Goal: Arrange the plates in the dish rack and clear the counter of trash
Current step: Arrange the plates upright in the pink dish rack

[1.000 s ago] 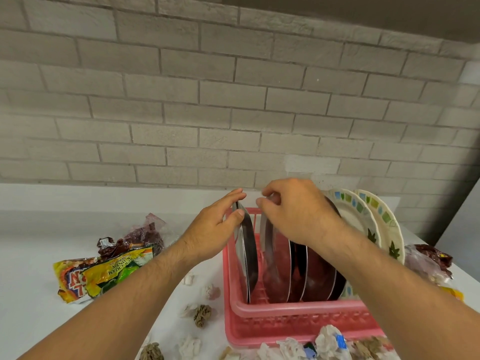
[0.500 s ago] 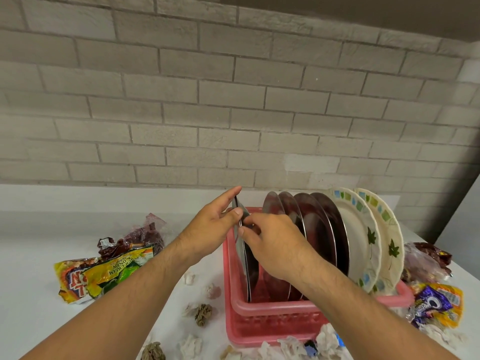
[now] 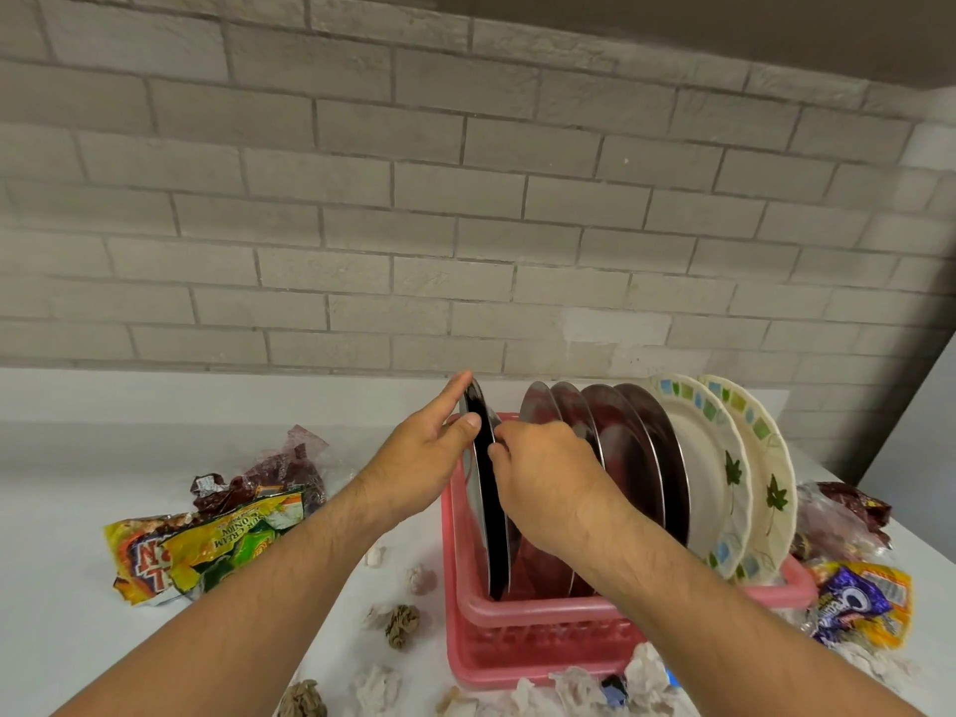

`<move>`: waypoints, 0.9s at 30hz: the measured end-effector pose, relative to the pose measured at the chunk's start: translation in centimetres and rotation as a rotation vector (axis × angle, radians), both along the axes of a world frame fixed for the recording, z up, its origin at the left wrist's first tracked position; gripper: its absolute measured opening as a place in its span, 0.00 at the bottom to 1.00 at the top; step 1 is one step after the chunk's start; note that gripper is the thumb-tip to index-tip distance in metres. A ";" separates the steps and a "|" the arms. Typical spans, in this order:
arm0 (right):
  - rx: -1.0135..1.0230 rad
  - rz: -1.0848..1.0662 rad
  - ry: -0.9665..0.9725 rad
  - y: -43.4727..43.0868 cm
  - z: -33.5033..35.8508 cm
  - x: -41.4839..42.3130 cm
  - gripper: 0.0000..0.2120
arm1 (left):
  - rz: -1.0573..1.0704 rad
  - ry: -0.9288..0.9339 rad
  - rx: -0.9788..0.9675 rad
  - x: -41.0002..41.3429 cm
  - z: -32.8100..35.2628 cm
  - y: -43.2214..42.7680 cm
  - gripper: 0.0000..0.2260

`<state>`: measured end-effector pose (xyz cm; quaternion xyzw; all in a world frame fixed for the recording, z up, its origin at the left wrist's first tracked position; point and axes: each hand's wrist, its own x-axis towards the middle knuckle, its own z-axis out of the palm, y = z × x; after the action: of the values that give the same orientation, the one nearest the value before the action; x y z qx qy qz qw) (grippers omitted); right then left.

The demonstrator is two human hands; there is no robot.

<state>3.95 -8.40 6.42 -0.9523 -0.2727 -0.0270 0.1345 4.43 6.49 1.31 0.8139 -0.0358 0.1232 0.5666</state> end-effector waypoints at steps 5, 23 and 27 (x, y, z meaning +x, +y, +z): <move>-0.188 -0.061 -0.040 1.3 1.9 0.6 0.13 | 0.220 -0.048 0.189 -0.3 1.2 -0.9 0.09; -0.265 -0.086 -0.277 0.6 7.7 3.3 0.11 | 0.436 -0.101 0.306 0.5 3.5 -1.6 0.16; -0.304 -0.087 -0.225 0.8 6.0 3.2 0.09 | 0.434 -0.128 0.314 0.7 4.0 -1.4 0.15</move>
<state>7.16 -7.62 12.46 -0.9634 -0.2456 -0.0978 -0.0435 5.14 5.08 5.34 0.8709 0.0852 0.2859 0.3905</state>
